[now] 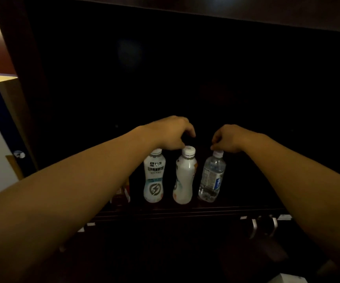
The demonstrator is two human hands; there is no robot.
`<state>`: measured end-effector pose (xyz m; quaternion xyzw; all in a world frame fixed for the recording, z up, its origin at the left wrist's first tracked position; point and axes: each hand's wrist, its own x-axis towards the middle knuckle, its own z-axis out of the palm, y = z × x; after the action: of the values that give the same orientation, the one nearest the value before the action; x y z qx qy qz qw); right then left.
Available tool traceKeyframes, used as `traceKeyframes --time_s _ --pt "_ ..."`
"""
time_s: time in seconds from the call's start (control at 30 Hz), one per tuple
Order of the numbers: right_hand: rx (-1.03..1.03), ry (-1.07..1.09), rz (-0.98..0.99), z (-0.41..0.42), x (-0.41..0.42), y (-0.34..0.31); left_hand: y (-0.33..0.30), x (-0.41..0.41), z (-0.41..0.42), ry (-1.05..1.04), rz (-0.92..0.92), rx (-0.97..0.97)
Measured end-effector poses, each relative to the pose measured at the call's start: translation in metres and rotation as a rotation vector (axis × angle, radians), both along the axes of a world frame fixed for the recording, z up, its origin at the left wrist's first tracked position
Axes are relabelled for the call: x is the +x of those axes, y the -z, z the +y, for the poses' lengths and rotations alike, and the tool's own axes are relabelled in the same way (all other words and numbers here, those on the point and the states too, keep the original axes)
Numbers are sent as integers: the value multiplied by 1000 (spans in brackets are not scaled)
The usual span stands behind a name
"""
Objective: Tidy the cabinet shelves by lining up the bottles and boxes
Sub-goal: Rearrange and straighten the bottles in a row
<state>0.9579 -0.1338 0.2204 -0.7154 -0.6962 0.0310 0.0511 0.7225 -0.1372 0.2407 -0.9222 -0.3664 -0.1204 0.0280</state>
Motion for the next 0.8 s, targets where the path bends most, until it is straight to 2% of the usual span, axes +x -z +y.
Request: traceKeyframes --time_s 0.1,0.17,0.8 --pt "-70 -38 7 0 10 15 11 20 6 18 108 -91" --pt "-45 -59 -18 1 13 20 17 25 10 13 142 -136" --pt "74 -53 10 -10 11 27 27 37 19 -98 105 -109"
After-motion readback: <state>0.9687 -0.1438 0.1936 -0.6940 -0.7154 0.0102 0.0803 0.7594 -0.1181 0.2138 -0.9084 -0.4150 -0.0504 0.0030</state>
